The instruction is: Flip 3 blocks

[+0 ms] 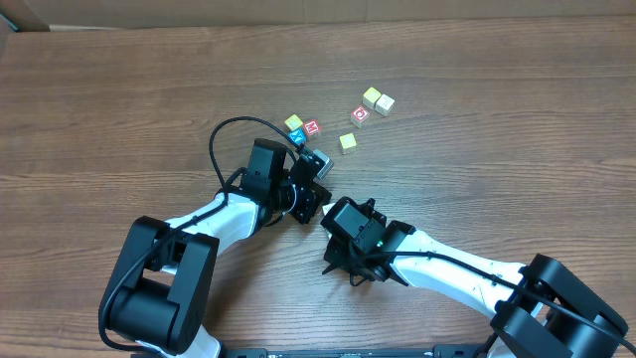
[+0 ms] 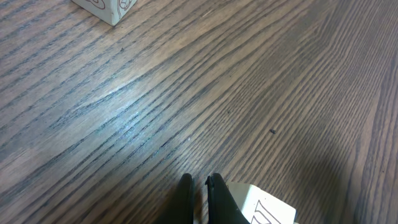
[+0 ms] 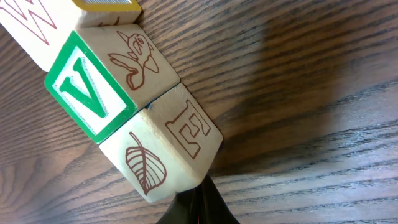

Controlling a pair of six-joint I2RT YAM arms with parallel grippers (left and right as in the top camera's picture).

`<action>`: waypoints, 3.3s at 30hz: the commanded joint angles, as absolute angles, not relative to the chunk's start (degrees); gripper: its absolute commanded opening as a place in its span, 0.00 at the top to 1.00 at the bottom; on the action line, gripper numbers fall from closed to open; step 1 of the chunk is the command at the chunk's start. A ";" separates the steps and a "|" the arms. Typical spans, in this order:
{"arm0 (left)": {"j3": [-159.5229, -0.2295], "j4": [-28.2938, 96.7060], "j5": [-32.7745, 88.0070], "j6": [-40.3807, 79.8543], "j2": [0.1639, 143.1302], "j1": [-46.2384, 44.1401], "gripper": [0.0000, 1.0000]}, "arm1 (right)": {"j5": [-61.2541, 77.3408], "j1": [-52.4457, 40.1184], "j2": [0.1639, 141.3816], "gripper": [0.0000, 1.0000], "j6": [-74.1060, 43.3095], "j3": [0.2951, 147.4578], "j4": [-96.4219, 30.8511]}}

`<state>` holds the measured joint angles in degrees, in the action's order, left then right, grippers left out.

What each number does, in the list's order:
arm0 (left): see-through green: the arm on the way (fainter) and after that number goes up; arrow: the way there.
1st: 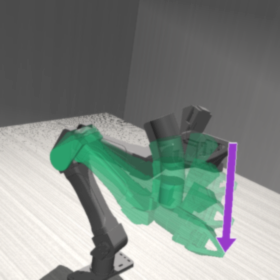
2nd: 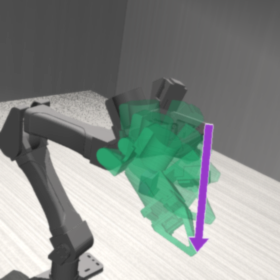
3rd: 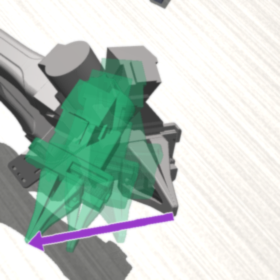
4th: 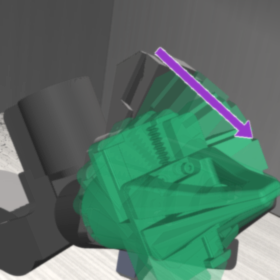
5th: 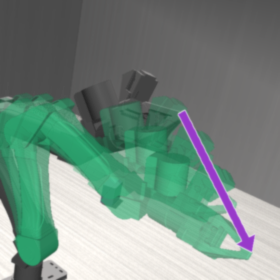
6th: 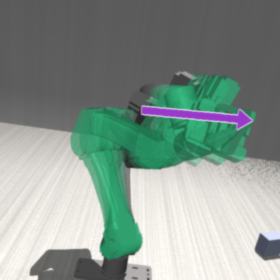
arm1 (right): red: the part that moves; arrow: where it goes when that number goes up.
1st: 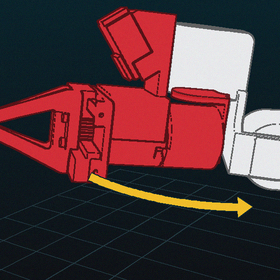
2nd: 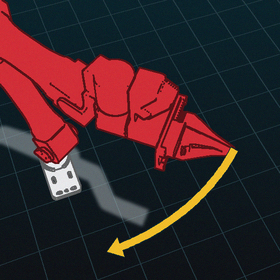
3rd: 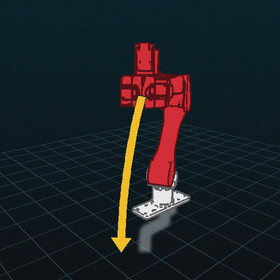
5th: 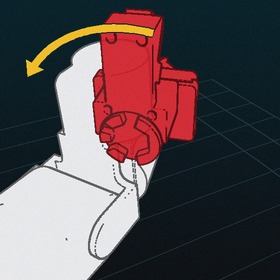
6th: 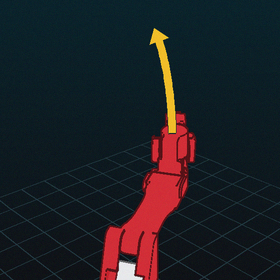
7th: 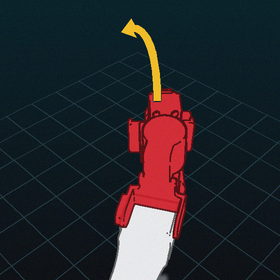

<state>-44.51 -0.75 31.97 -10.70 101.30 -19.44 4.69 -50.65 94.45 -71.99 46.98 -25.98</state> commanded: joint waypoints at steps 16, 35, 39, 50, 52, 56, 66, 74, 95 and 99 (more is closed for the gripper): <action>-44.05 -0.27 33.06 -11.62 101.91 -19.20 0.96 | 4.78 -50.52 94.32 0.96 -71.59 48.80 -25.76; -44.05 0.80 33.06 -11.64 101.91 -19.20 0.95 | 4.97 -50.52 94.32 0.96 -71.59 48.80 -24.64; -44.05 1.13 33.06 -11.66 101.91 -19.20 0.96 | 5.19 -50.52 94.32 0.96 -71.59 48.80 -24.21; -44.05 1.69 33.04 -12.25 101.91 -19.73 0.96 | 5.21 -50.52 94.32 0.96 -71.59 48.80 -24.12; -44.05 1.65 32.95 -12.27 101.91 -19.97 0.96 | 5.21 -50.52 94.32 0.96 -71.59 48.80 -24.03; -44.05 1.67 32.93 -12.25 101.91 -19.97 0.96 | 5.43 -50.52 94.32 0.96 -71.59 48.80 -24.03; -44.05 1.63 32.84 -12.25 101.91 -19.94 0.96 | 5.45 -50.52 94.32 0.96 -71.59 48.80 -24.01; -44.05 1.61 32.40 -12.25 101.91 -19.92 0.96 | 5.63 -50.52 94.32 0.96 -71.59 48.80 -23.64; -44.05 1.48 31.20 -12.23 101.91 -19.90 0.96 | 5.63 -50.52 94.32 0.96 -71.59 48.80 -23.00; -44.05 1.45 29.78 -11.99 101.91 -19.86 0.96 | 5.63 -50.52 94.32 0.96 -71.59 48.80 -23.20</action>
